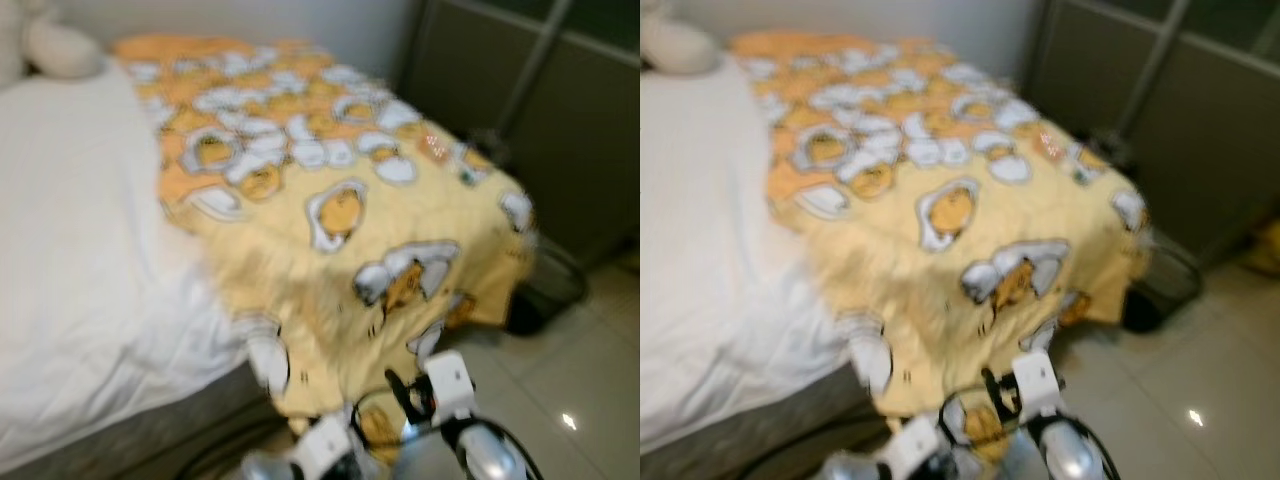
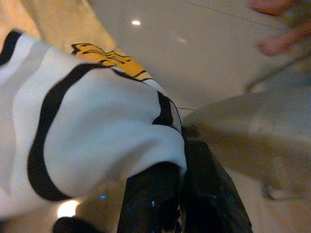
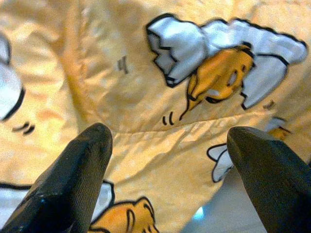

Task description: Clean up the room

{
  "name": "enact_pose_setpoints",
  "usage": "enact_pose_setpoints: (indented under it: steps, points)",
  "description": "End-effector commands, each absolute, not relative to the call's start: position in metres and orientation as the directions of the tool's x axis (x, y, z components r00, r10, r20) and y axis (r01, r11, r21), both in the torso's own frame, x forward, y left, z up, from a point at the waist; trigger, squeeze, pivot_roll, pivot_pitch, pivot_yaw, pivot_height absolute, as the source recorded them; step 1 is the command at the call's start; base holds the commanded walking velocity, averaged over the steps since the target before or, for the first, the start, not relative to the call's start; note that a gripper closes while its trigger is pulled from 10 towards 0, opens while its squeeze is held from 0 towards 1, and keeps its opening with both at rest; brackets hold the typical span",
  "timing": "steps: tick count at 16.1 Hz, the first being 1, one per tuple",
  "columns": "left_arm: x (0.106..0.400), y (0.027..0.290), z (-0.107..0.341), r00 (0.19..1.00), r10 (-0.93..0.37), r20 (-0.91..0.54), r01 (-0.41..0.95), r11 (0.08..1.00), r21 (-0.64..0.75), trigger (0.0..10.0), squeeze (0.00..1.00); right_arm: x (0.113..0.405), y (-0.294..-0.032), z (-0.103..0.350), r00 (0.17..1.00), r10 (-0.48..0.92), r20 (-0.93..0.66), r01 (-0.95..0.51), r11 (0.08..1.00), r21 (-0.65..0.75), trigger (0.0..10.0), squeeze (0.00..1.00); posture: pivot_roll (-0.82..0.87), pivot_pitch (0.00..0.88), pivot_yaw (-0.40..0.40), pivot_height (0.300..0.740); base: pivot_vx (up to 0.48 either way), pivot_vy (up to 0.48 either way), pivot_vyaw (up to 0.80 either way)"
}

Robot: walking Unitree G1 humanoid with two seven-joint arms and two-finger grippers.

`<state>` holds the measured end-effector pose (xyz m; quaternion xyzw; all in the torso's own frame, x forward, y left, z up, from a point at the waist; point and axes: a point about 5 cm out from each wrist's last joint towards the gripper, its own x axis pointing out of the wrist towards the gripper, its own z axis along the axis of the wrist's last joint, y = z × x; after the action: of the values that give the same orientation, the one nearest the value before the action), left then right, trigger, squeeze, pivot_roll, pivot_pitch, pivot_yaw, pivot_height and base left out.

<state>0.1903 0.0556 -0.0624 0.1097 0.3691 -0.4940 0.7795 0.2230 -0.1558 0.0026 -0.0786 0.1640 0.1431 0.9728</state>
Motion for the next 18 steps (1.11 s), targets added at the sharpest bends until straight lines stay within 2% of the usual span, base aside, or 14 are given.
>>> enact_pose_setpoints:
  steps: [1, 2, 5, 7, 8, 10, 12, 15, 17, 18]
  points:
    - [0.187, 0.047, -0.062, 0.185, -0.706, -0.684, 0.859, 0.454, -0.236, 10.0, 0.0, 0.223, -0.163, 0.003, 0.907, 0.238, -0.348, -0.296, 0.948, -0.121, 10.0, 0.0, 0.01, 0.075, -0.094, 0.74, 0.0, 0.0, 0.0]
    - [0.178, 0.041, -0.066, 0.122, -0.702, -0.702, 0.854, 0.435, -0.287, 10.0, 0.0, 0.222, -0.165, 0.003, 0.905, 0.239, -0.352, -0.299, 0.946, -0.126, 10.0, 0.0, 0.0, 0.076, -0.096, 0.74, 0.0, 0.0, 0.0]
    - [0.169, 0.049, -0.073, 0.076, -0.656, -0.751, 0.842, 0.445, -0.304, 10.0, 0.0, 0.218, -0.166, 0.003, 0.902, 0.241, -0.358, -0.304, 0.944, -0.129, 10.0, 0.0, -0.01, 0.081, -0.094, 0.74, 0.0, 0.0, 0.0]
    - [0.174, 0.052, -0.072, 0.126, -0.663, -0.738, 0.817, 0.491, -0.302, 10.0, 0.0, 0.216, -0.167, 0.002, 0.901, 0.239, -0.363, -0.303, 0.944, -0.129, 10.0, 0.0, -0.01, 0.085, -0.09, 0.74, 0.0, 0.0, 0.0]
    - [0.184, 0.055, -0.068, 0.21, -0.648, -0.732, 0.821, 0.524, -0.228, 10.0, 0.0, 0.214, -0.168, 0.001, 0.9, 0.234, -0.369, -0.298, 0.946, -0.128, 10.0, 0.0, -0.01, 0.092, -0.092, 0.74, 0.0, 0.0, 0.0]
    - [0.184, 0.06, -0.07, 0.224, -0.628, -0.745, 0.815, 0.54, -0.21, 10.0, 0.0, 0.212, -0.165, -0.001, 0.895, 0.244, -0.374, -0.309, 0.943, -0.123, 10.0, 0.0, 0.0, 0.093, -0.093, 0.74, -0.362, 0.0, 0.0]
    - [0.183, 0.06, -0.071, 0.225, -0.628, -0.745, 0.81, 0.545, -0.215, 10.0, 0.0, 0.211, -0.166, 0.0, 0.894, 0.245, -0.375, -0.31, 0.943, -0.123, 10.0, 0.0, 0.0, 0.094, -0.095, 0.74, 0.0, 0.0, 0.0]
    - [0.166, 0.056, -0.078, 0.104, -0.587, -0.803, 0.891, 0.414, -0.187, 10.0, 0.0, 0.213, -0.167, 0.0, 0.891, 0.25, -0.379, -0.318, 0.94, -0.126, 10.0, 0.0, 0.0, 0.095, -0.103, 0.74, 0.0, 0.0, 0.0]
    - [0.159, 0.054, -0.082, 0.053, -0.551, -0.833, 0.881, 0.418, -0.22, 10.0, 0.0, 0.214, -0.166, 0.0, 0.889, 0.255, -0.38, -0.324, 0.937, -0.128, 10.0, 0.0, 0.0, 0.093, -0.104, 0.74, 0.0, 0.0, 0.0]
    - [0.156, 0.052, -0.082, 0.011, -0.565, -0.825, 0.862, 0.424, -0.279, 10.0, 0.0, 0.215, -0.166, 0.0, 0.888, 0.257, -0.38, -0.326, 0.936, -0.129, 10.0, 0.0, -0.01, 0.091, -0.102, 0.74, 0.0, 0.0, 0.0]
